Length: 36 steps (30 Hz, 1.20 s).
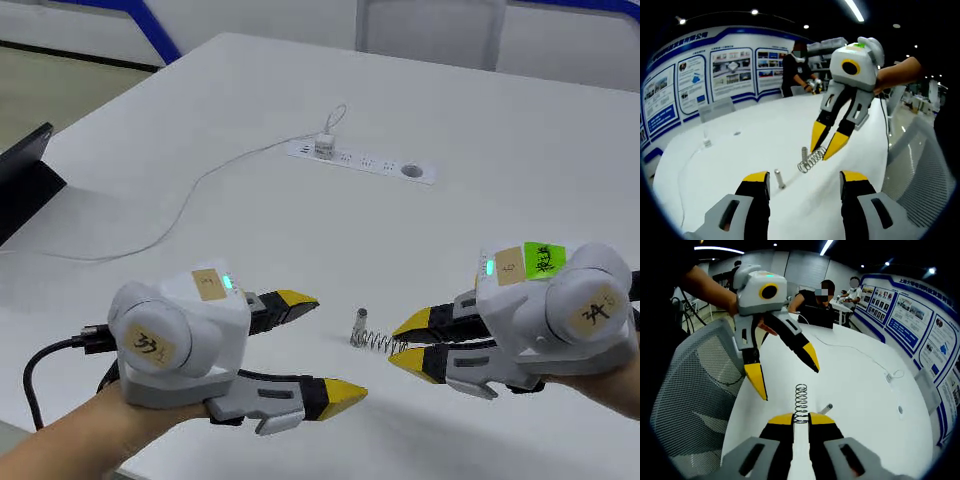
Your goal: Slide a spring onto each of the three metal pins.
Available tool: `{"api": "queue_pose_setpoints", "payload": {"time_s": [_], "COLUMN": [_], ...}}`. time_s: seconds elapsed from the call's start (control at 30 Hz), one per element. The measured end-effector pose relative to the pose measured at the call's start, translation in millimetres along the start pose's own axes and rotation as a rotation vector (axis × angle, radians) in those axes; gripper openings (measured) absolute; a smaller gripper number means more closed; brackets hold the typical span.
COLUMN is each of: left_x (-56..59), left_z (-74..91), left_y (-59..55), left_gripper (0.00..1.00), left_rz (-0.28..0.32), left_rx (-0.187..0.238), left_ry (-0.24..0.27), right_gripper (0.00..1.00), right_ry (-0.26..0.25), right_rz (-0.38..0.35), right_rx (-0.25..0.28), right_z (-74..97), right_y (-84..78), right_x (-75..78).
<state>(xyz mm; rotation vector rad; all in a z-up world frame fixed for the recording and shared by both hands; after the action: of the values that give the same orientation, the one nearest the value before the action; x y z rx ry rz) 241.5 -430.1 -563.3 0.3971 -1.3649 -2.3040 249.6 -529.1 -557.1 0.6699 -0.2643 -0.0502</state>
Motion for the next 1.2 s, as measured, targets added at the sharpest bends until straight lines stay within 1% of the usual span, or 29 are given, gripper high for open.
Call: {"api": "queue_pose_setpoints", "payload": {"time_s": [0.07,0.17,0.27,0.3,0.33,0.4,0.43,0.47,0.57,0.6,0.63,0.73,0.83,0.87,0.9,0.93,1.0,1.2], "left_x": [4.2,12.6,18.5,20.1,22.5,24.0,26.0,25.8,24.6,23.4,23.3,24.9,25.0,26.7,27.9,30.1,30.6,31.6], "left_z": [-1.1,-3.5,-5.3,-5.6,-5.8,-5.8,-6.0,-6.2,-7.2,-6.9,-6.7,-5.5,-4.5,-4.5,-4.6,-4.7,-5.2,-7.3], "left_y": [5.7,13.1,17.4,18.7,20.7,24.2,25.8,26.5,27.4,27.1,27.1,27.5,27.5,27.2,27.8,27.1,27.9,30.0], "left_gripper": [0.52,0.42,0.36,0.36,0.34,0.27,0.21,0.20,0.21,0.21,0.21,0.17,0.15,0.14,0.13,0.11,0.10,0.10], "left_rz": [-0.024,-0.069,-0.099,-0.104,-0.122,-0.177,-0.179,-0.180,-0.173,-0.190,-0.194,-0.198,-0.244,-0.267,-0.291,-0.299,-0.337,-0.346], "left_rx": [0.007,0.002,-0.002,-0.001,0.001,0.007,0.008,0.006,-0.002,-0.010,-0.013,-0.013,-0.023,-0.031,-0.030,-0.040,-0.041,-0.036], "left_ry": [-0.029,-0.075,-0.094,-0.100,-0.106,-0.098,-0.107,-0.104,-0.110,-0.099,-0.100,-0.110,-0.102,-0.102,-0.105,-0.118,-0.113,-0.114], "right_gripper": [0.11,0.11,0.11,0.11,0.11,0.11,0.11,0.11,0.11,0.11,0.11,0.11,0.11,0.11,0.11,0.11,0.11,0.12], "right_ry": [-0.003,0.000,0.012,0.013,0.014,0.013,0.016,0.023,0.025,0.025,0.023,0.020,0.019,0.018,0.020,0.025,0.019,0.019], "right_rz": [0.022,0.068,0.106,0.110,0.116,0.134,0.138,0.146,0.151,0.151,0.150,0.150,0.154,0.160,0.169,0.184,0.195,0.205], "right_rx": [0.001,0.003,0.015,0.015,0.011,0.012,0.013,0.011,0.016,0.020,0.023,0.026,0.027,0.025,0.024,0.023,0.022,0.025], "right_z": [3.9,11.0,16.8,18.4,19.6,21.2,22.2,22.4,23.4,23.9,24.1,24.8,25.2,25.4,25.6,26.0,26.5,29.6], "right_y": [1.7,3.9,6.6,6.9,7.5,8.6,9.2,9.3,10.4,11.4,12.1,13.7,14.5,14.6,14.8,14.9,14.4,11.6], "right_x": [-1.0,-3.9,-7.7,-8.9,-9.9,-11.3,-12.8,-14.1,-15.8,-16.0,-16.0,-14.8,-15.0,-14.8,-15.0,-15.7,-15.4,-13.9]}}
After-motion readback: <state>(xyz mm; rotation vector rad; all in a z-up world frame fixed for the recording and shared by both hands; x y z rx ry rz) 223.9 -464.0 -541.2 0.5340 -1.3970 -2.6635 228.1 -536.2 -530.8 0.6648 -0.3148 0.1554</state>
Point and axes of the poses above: the centre of the closed fingertips' face, and the gripper's own axes: z roughly backward along the fingers, x roughly to its right, y roughly out of its top, the point moved 5 cm from there along z, roughly backward along the fingers, and after that the axes turned 7 degrees about -x, right-handed, at the moved point
